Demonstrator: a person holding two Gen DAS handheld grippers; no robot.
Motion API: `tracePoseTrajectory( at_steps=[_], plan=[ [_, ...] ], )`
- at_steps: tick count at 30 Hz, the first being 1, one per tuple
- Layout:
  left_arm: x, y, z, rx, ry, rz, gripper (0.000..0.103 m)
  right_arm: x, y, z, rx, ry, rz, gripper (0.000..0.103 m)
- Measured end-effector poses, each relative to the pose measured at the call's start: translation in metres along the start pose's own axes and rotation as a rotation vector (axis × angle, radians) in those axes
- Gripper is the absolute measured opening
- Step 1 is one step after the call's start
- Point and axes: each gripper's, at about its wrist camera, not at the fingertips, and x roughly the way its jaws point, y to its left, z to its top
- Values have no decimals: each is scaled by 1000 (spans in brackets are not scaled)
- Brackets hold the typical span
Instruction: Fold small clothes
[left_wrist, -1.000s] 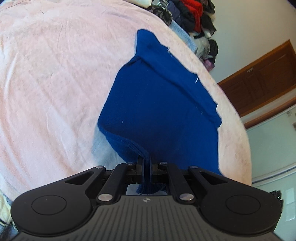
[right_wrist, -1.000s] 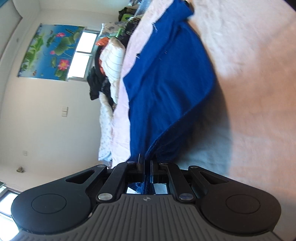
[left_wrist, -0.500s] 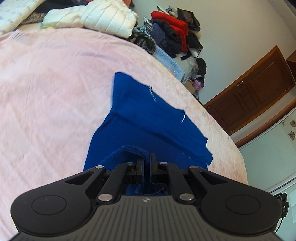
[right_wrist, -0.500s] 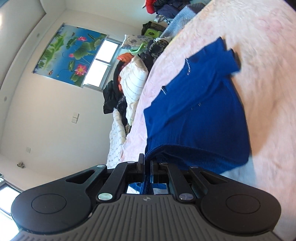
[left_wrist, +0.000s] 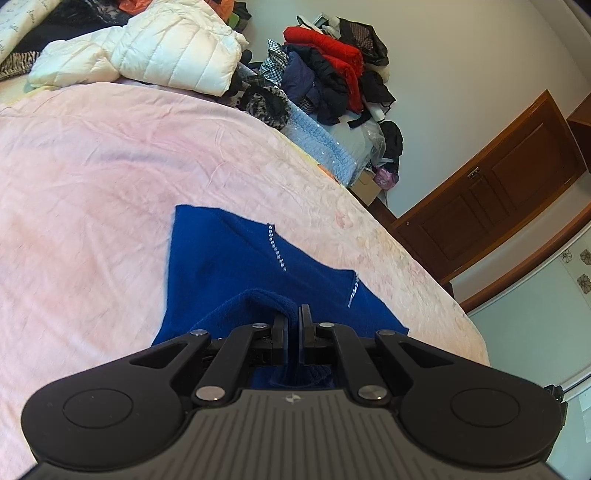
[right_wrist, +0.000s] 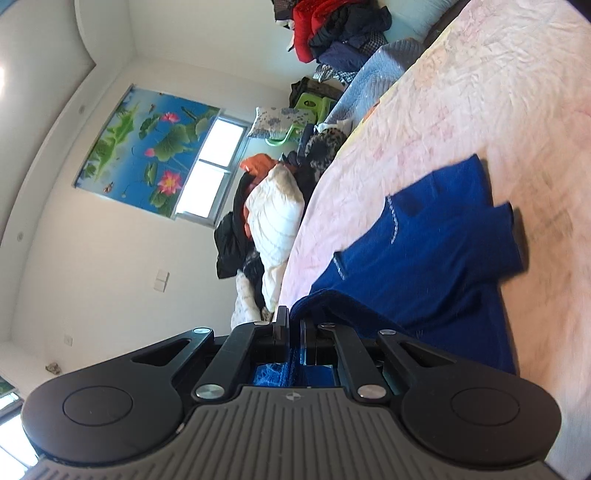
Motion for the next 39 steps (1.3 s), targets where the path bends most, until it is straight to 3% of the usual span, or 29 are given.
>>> tracePoseTrajectory(
  at_steps=[8,20,23,26,29,32,33,34,36,39],
  plan=[
    [64,7,42,-23,10,44,4,53,-46,49,71,-10,-56,9],
    [148,39,64,-113,74,120,5,105,-92,85,129,1,-141,10],
    [162,51,67,-178,75,130,5,115,-101,93,149,-11,-163,10],
    [177,62,69,-217,86,113,5,127,-116,98,200,-13,-183,17],
    [177,61,67,-176,65,63,8,135,-122,96,208,0,-195,26],
    [164,57,67,-137,25,14,19,131,-117,93,186,-16,-158,42],
    [156,55,68,-119,2,-2,31,127,-114,94,177,-25,-151,52],
    [149,53,70,-98,-24,-9,49,123,-110,96,166,-39,-147,52],
    [129,47,73,-49,-105,11,70,115,-102,100,136,-46,-140,53],
    [110,40,82,39,-177,64,71,106,-84,105,33,-41,-161,53]
  ],
)
